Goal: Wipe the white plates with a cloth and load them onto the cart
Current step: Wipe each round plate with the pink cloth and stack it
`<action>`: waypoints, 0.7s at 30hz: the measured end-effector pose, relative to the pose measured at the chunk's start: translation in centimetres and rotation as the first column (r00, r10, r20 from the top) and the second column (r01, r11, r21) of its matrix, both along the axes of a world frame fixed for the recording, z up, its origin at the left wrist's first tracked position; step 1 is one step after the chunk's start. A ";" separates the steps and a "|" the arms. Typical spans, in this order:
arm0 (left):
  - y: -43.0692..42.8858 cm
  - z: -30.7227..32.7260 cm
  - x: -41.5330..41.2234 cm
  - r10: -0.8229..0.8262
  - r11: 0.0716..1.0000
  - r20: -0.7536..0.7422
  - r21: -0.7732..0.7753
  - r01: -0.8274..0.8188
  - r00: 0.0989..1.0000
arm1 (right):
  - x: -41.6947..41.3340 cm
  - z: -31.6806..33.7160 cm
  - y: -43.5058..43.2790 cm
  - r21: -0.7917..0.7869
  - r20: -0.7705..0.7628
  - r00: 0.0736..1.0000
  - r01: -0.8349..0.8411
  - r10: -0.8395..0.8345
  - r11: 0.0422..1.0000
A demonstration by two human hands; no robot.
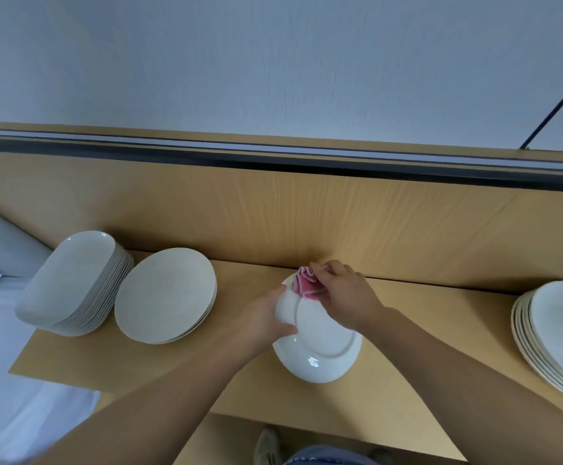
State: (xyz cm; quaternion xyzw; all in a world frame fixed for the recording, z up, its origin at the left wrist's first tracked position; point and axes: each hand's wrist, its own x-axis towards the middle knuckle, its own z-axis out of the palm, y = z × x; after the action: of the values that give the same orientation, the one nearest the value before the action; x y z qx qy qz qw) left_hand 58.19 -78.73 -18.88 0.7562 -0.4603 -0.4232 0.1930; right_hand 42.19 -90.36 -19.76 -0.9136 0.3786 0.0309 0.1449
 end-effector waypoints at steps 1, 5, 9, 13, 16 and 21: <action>0.0 -0.3 0.1 0.003 1.000 -0.015 -0.003 -0.003 1.000 | 0.4 -0.2 -0.1 -0.018 0.003 1.000 -0.012 0.012 1.000; 0.2 -0.7 0.5 -0.005 1.000 -0.032 0.000 0.005 0.999 | 2.1 -0.7 -0.1 -0.185 -0.066 0.993 -0.105 0.094 0.977; 0.7 -1.3 0.8 0.025 1.000 -0.038 0.013 -0.025 0.999 | 2.5 -1.6 -0.2 -0.054 0.019 0.989 -0.145 0.146 0.988; 0.7 -1.7 0.9 0.034 0.999 -0.034 -0.001 -0.034 0.999 | 1.4 -2.2 -1.4 0.138 0.100 0.994 -0.056 0.042 0.989; 0.6 -1.6 0.9 0.045 0.999 -0.051 -0.003 -0.045 0.998 | 0.3 -2.8 -1.4 0.186 0.186 0.978 0.059 -0.094 0.981; 0.6 -1.6 0.7 -0.025 1.000 -0.023 0.012 0.026 0.999 | 0.1 -3.0 -0.8 0.318 0.352 0.924 0.030 -0.147 0.948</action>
State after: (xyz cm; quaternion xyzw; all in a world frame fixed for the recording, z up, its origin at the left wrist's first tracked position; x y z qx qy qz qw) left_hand 58.89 -78.10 -20.46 0.7465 -0.4651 -0.4370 0.1883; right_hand 42.30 -91.17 -22.72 -0.8509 0.3763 -0.0906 0.3552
